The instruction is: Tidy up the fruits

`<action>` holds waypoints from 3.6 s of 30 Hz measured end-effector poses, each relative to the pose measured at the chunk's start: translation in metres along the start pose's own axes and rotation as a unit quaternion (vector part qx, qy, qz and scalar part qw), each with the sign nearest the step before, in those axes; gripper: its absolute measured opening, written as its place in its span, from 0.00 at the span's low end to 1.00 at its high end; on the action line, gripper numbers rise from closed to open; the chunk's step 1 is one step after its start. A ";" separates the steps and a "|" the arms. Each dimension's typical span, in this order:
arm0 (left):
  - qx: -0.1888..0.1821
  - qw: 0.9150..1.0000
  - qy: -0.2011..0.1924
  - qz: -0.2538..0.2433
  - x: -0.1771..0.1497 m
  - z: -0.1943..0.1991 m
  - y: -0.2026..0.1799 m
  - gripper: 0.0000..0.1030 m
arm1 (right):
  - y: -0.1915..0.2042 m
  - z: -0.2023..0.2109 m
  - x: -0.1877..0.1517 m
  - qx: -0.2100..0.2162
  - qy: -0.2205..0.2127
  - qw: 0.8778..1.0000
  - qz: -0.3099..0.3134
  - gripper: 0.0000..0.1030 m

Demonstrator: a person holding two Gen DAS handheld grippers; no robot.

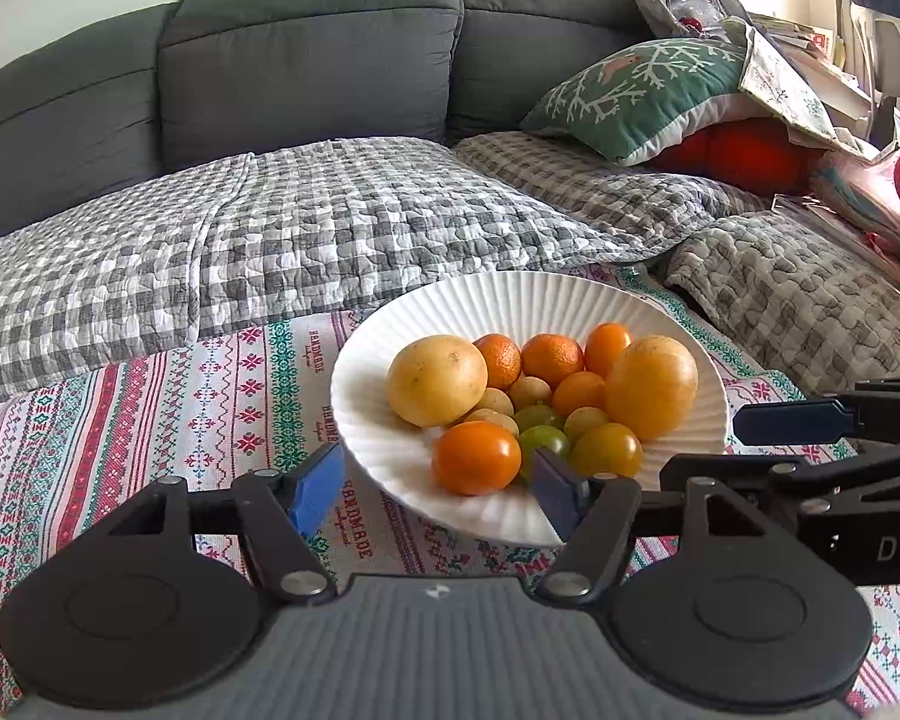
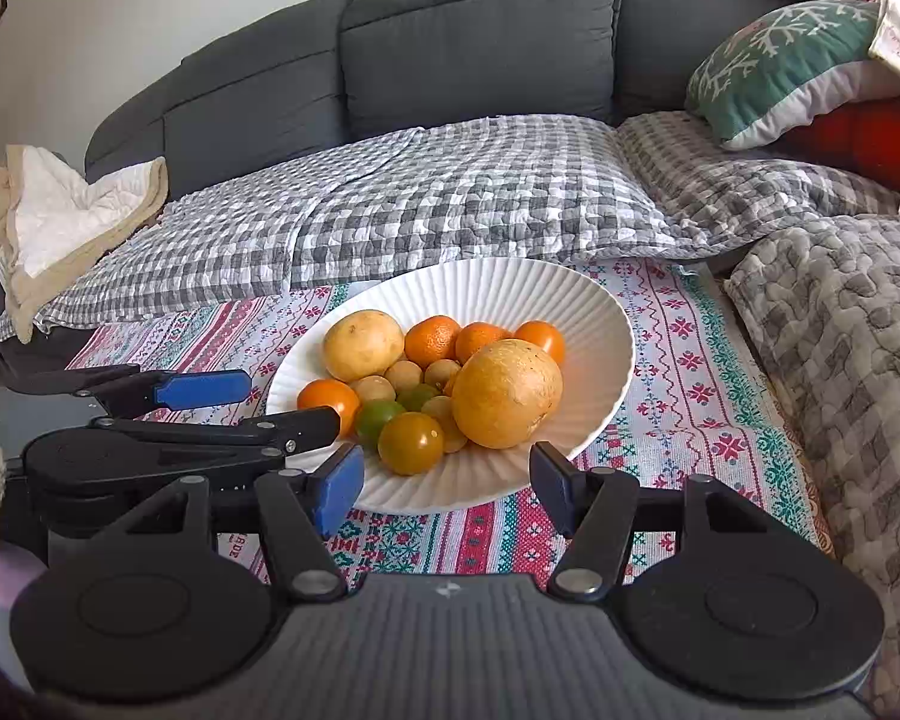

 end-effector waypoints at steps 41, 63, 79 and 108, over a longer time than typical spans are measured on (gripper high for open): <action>0.058 0.983 0.150 0.084 -0.055 0.103 -0.006 0.92 | -0.010 0.079 -0.027 -0.111 0.041 0.992 -0.030 0.95; 0.105 0.975 0.165 0.107 -0.065 0.118 0.007 0.92 | 0.028 0.077 -0.048 -0.116 0.073 0.990 0.021 0.99; 0.102 0.975 0.168 0.104 -0.065 0.117 0.005 0.92 | 0.032 0.074 -0.051 -0.118 0.076 0.989 0.036 1.00; 0.099 0.975 0.170 0.102 -0.066 0.116 0.002 0.92 | 0.028 0.072 -0.050 -0.125 0.074 0.989 0.027 1.00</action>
Point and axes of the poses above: each gripper's, at about its wrist camera, not at the fingertips, and z roughly against the way its jaws point, y to its left, x to its top, the point moved 7 cm from there along -z, roughly the way its jaws point, and after that the axes turned 11 degrees about -z, right-handed, at the moved point
